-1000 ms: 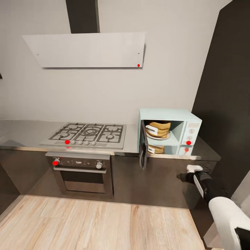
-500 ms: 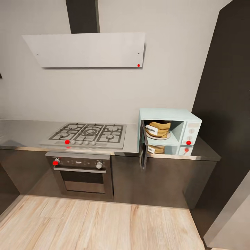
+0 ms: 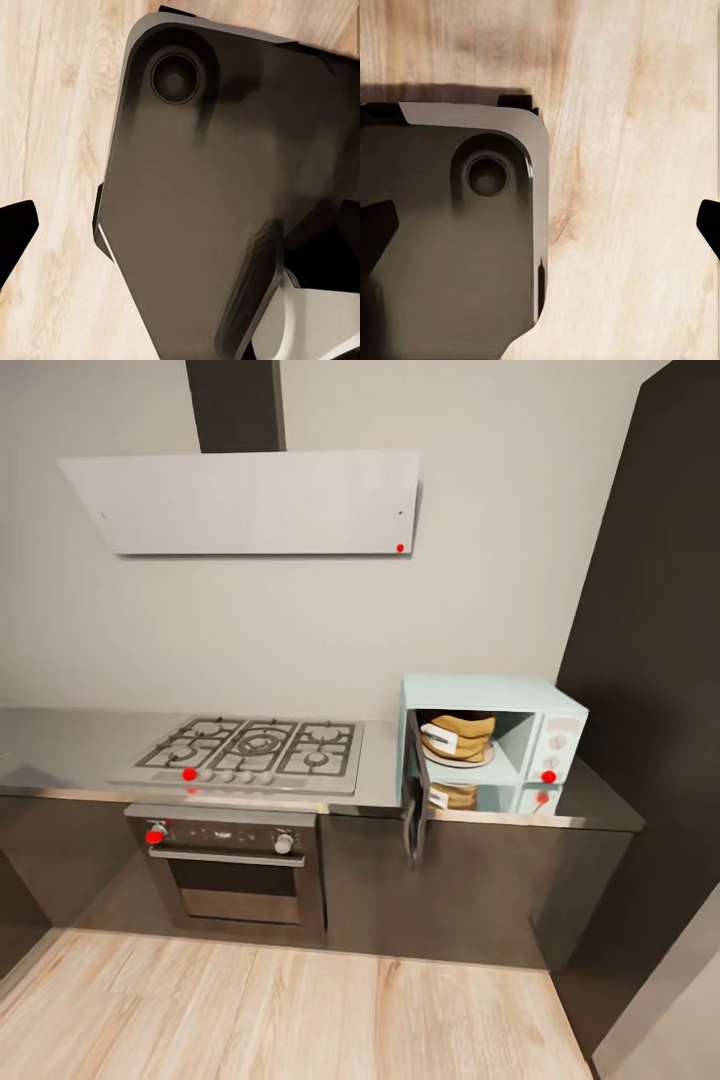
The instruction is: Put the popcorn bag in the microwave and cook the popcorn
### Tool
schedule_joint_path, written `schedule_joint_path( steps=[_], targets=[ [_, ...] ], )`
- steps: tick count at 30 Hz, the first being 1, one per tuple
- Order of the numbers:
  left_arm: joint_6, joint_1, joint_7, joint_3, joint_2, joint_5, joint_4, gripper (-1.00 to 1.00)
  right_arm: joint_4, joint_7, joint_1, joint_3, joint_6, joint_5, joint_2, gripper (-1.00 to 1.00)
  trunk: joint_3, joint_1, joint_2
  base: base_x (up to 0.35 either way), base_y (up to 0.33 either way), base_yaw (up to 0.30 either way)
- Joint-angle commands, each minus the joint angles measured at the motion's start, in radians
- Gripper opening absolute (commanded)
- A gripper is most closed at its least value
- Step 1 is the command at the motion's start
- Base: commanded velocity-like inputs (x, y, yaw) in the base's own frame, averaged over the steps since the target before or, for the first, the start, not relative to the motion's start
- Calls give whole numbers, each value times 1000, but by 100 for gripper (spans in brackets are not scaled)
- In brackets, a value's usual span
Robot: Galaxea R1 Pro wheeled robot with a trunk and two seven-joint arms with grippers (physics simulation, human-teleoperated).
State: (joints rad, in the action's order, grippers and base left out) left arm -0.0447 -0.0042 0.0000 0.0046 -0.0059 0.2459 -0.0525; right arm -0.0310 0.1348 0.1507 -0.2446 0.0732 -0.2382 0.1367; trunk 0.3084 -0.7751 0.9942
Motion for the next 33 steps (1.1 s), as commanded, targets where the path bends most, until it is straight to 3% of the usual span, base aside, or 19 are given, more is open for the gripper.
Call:
schedule_joint_path(
  steps=[1, 14, 23, 24, 27, 29, 30, 33],
  targets=[
    [-3, 0, 0, 0, 0, 6, 0, 100, -3, 2, 1, -9, 4, -9, 0, 100, 1, -1, 1, 314, 0, 0],
    [-3, 0, 1, 1, 0, 7, 0, 100, -3, 3, 1, -6, 5, -13, -1, 100, 1, -1, 1, 307, 0, 0],
    [-4, 0, 1, 0, 0, 9, -15, 100, -3, 3, 1, -5, 7, -13, 0, 100, 1, -1, 1, 97, 0, 0],
    [-3, 0, 2, -1, 3, 7, -56, 100, -3, 2, 1, -5, 7, -13, 0, 100, 1, -1, 1, 6, 0, 0],
    [15, 0, 5, -1, 15, 2, -338, 100, -3, 3, 1, -5, 7, -13, 0, 100, 1, -1, 1, 1, 0, 0],
    [23, -1, 6, -2, 20, -2, -481, 100, -3, 3, 1, -5, 7, -13, 0, 100, 1, -1, 1, 0, 0, 0],
    [54, -1, 6, -2, 21, -3, -574, 100, -3, 3, 1, -6, 8, -13, 1, 100, 1, -1, 1, 0, 0, 0],
    [258, -11, 2, -2, 16, -4, -819, 100, -3, 3, 1, -6, 8, -13, 0, 100, 1, -1, 1, 0, 0, 0]
  ],
)
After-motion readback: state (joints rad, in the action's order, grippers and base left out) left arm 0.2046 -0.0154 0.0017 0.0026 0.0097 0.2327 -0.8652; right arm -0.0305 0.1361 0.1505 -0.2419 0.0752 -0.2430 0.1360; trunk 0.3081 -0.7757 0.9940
